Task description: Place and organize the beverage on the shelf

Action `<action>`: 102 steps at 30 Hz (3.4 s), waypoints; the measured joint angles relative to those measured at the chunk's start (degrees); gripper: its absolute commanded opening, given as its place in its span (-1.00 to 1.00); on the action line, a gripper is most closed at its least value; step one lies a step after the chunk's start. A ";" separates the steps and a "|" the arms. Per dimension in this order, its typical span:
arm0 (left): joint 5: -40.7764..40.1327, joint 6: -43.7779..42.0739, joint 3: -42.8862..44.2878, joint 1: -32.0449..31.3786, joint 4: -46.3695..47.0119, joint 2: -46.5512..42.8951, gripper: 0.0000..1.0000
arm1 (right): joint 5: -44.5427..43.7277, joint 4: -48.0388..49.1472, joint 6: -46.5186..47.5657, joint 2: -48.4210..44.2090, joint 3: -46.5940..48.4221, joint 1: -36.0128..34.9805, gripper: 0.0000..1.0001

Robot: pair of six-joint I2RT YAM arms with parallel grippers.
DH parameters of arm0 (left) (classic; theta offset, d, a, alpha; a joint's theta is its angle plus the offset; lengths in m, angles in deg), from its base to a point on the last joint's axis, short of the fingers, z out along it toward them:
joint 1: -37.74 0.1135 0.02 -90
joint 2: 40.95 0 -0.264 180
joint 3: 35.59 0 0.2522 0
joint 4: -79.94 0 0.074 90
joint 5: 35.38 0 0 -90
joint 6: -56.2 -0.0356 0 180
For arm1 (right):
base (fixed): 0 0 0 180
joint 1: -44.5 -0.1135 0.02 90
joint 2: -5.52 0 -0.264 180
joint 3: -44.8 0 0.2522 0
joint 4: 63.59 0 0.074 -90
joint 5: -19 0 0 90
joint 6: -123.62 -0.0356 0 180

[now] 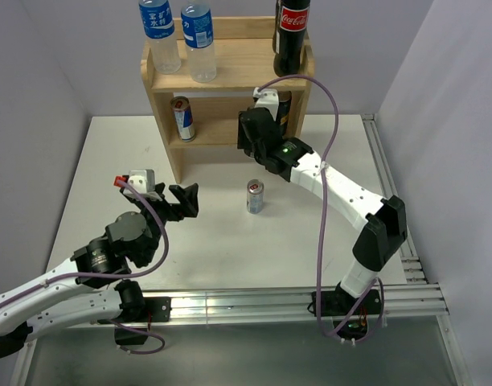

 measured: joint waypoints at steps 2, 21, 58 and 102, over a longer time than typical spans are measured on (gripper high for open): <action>0.00 0.00 -0.09 0.04 0.02 -0.37 0.99 | -0.09 -0.39 0.31 0.81 1.66 0.00 -1.00; 0.17 -0.07 -1.64 0.07 0.59 -0.90 0.99 | -4.59 5.09 3.08 4.90 5.49 0.39 -1.00; 0.17 -0.24 -2.71 0.15 2.19 -0.61 0.99 | -8.04 17.49 5.97 7.52 3.34 1.18 0.21; 0.17 -0.24 -3.72 0.15 3.02 -1.95 0.99 | -8.13 16.39 -0.42 3.69 -8.96 0.72 0.75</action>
